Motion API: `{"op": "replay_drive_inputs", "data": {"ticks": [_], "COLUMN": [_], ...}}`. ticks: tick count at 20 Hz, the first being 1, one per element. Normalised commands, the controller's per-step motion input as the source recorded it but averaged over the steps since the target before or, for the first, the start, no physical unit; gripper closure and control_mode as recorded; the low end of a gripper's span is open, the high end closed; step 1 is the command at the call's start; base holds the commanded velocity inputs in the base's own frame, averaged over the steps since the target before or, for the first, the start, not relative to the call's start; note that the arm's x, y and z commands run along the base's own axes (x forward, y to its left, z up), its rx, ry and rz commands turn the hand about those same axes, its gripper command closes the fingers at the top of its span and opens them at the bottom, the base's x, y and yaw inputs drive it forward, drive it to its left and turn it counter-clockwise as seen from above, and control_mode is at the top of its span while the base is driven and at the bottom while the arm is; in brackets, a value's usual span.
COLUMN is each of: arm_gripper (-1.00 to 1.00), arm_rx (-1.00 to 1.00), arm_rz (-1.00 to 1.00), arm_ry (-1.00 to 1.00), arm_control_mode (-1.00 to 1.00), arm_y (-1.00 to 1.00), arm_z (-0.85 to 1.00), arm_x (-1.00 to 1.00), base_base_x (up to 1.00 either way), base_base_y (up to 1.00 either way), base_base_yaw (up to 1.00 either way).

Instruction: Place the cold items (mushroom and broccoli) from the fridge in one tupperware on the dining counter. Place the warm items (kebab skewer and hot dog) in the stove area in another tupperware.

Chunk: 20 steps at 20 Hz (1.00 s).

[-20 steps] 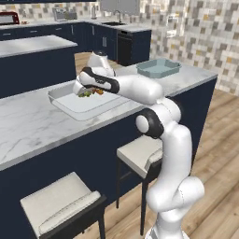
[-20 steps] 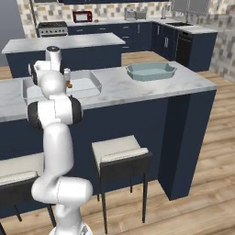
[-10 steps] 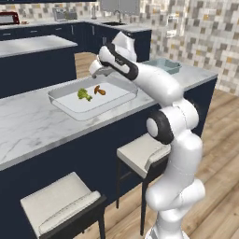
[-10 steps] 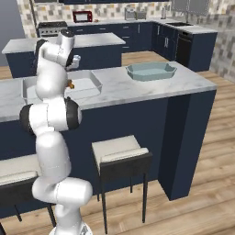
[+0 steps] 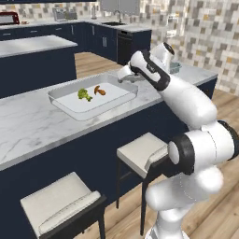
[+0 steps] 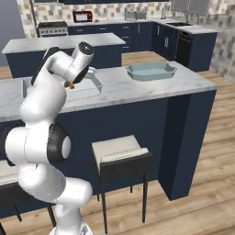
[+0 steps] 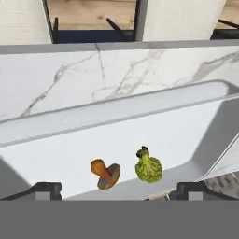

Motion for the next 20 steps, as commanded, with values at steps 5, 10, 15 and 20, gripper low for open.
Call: {"op": "replay_drive_inputs", "data": {"ticks": [5, 10, 15, 20], "arm_gripper": [-1.0, -1.0, -1.0, -1.0], "arm_rx": [0.17, -0.04, -0.33, -0.78], "arm_rz": [0.0, 0.0, 0.0, -0.02], "arm_ry": [-0.53, -0.39, -0.1, -0.01], "arm_control_mode": [-1.0, -1.0, -1.0, -1.0], "arm_y": [-1.0, -1.0, -1.0, -0.51], "arm_z": [0.06, -0.18, -1.0, -0.93], "arm_x": [-1.0, -1.0, -1.0, -1.0], "base_base_x": [0.0, 0.0, 0.0, 0.0], "base_base_y": [0.0, 0.0, 0.0, 0.0], "base_base_yaw": [0.0, 0.0, 0.0, 0.0]}}
